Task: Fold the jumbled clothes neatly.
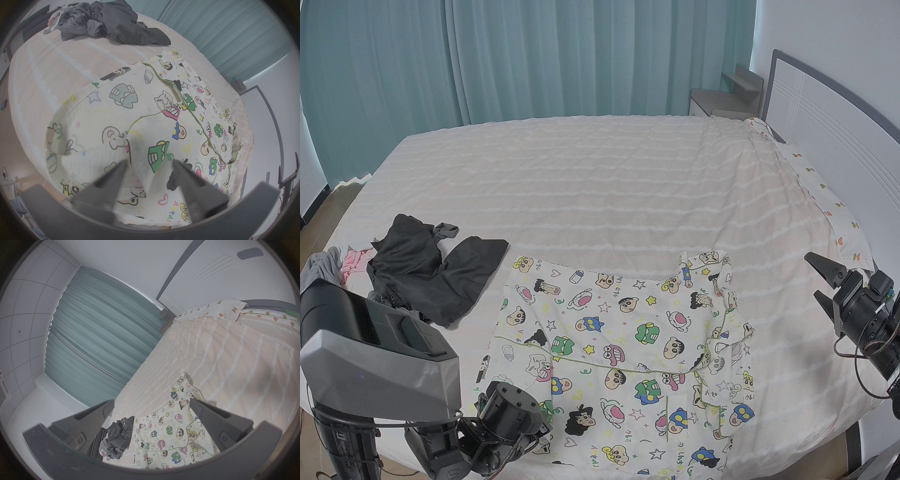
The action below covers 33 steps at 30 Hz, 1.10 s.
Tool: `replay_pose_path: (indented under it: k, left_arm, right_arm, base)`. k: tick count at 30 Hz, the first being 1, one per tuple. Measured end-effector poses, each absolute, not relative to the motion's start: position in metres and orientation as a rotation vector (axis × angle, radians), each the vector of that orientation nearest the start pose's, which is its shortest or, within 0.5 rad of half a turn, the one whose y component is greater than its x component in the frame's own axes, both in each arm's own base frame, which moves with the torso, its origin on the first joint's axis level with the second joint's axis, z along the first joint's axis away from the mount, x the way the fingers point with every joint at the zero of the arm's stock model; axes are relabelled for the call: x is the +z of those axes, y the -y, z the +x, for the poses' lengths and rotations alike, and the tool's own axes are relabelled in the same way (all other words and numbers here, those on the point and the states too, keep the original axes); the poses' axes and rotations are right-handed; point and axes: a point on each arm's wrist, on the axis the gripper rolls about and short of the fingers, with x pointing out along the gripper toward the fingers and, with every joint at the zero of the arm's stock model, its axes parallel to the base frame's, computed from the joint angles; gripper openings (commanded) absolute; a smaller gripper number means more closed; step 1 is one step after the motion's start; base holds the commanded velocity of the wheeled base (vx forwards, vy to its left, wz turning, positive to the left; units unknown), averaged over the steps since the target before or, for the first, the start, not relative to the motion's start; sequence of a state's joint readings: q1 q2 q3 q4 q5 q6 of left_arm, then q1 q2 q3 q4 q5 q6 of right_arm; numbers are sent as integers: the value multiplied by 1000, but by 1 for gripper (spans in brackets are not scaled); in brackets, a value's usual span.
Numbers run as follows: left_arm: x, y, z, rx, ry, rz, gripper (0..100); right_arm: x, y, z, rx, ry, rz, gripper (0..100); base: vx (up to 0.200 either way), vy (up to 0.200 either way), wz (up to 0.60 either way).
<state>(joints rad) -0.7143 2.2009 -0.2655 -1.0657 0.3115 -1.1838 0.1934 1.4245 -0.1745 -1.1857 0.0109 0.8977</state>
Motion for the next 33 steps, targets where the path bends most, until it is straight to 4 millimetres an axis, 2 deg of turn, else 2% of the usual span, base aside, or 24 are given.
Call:
replay_pose_path:
  k: [12,20,33]
  left_arm:
    - [-28,151,196,154,-828,-623,0]
    - [-8,135,205,169,-740,-604,0]
    - [24,91,228,170,-641,-634,0]
  right_arm:
    - [148,-37,181,167,-155,888,100]
    - [149,-37,180,168,-152,888,100]
    - [150,-37,179,172,-145,890,100]
  base:
    - [0,0,0]
    - [0,0,0]
    - [0,0,0]
